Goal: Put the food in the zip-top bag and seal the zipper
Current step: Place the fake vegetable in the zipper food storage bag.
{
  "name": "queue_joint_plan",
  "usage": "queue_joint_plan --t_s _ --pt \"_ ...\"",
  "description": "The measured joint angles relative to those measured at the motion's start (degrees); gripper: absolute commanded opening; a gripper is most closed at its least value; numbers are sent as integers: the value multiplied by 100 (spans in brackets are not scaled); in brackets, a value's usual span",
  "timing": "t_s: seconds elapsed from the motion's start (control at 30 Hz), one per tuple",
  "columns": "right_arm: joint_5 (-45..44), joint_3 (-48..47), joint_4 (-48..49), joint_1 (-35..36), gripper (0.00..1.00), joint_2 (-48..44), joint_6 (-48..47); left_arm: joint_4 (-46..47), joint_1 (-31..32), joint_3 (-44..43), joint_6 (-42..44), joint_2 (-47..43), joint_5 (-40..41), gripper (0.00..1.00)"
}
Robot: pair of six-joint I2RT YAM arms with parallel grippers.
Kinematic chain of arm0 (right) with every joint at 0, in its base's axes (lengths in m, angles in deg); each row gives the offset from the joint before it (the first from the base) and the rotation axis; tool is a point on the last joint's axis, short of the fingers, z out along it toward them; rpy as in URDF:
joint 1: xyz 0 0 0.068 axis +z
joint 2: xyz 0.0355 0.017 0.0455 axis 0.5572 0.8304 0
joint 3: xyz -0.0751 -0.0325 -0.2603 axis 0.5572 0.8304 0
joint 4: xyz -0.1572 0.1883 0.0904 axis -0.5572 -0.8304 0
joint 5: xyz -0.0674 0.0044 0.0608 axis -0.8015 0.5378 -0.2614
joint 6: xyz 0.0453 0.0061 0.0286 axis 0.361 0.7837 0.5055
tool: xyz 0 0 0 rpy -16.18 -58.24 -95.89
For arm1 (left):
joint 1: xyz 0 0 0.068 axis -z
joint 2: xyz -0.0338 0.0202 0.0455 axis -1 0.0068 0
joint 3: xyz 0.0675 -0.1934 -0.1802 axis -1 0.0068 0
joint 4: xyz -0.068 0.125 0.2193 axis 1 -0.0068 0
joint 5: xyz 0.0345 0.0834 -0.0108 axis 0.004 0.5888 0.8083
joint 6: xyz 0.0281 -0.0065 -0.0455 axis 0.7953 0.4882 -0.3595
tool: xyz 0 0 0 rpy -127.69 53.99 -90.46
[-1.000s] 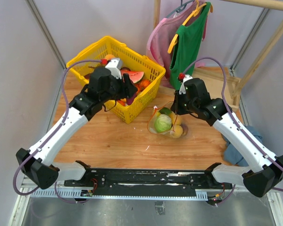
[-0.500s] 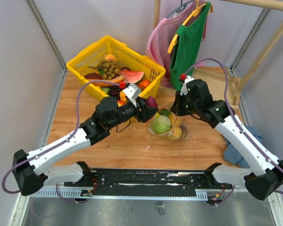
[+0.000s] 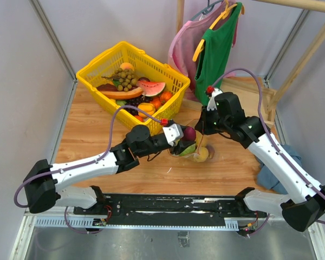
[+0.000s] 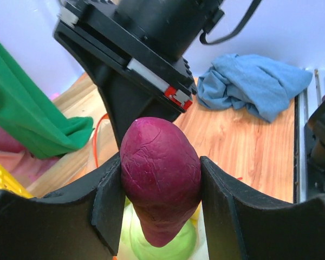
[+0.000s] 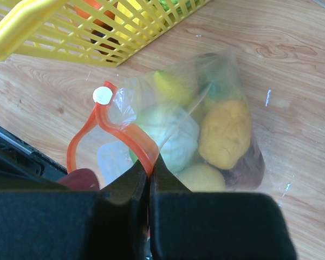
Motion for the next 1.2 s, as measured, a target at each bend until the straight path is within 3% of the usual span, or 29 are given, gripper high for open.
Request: queue_joint_plan --t_s 0.13,0.27,0.57,0.8,1.0,1.2 --pt "57 0 -2 0 1 -20 0 146 22 55 319 245 -101 6" --pt "63 2 -4 0 1 -50 0 326 22 59 55 446 -55 7" --pt "63 68 44 0 1 -74 149 680 61 61 -2229 695 920 10" --pt "59 216 122 0 1 -184 306 -120 90 -35 -4190 748 1823 16" --pt "105 330 280 0 1 -245 444 -876 96 -352 -5368 914 2330 29" --pt "149 527 466 -31 1 -256 533 -1445 101 -717 -6085 1246 2618 60"
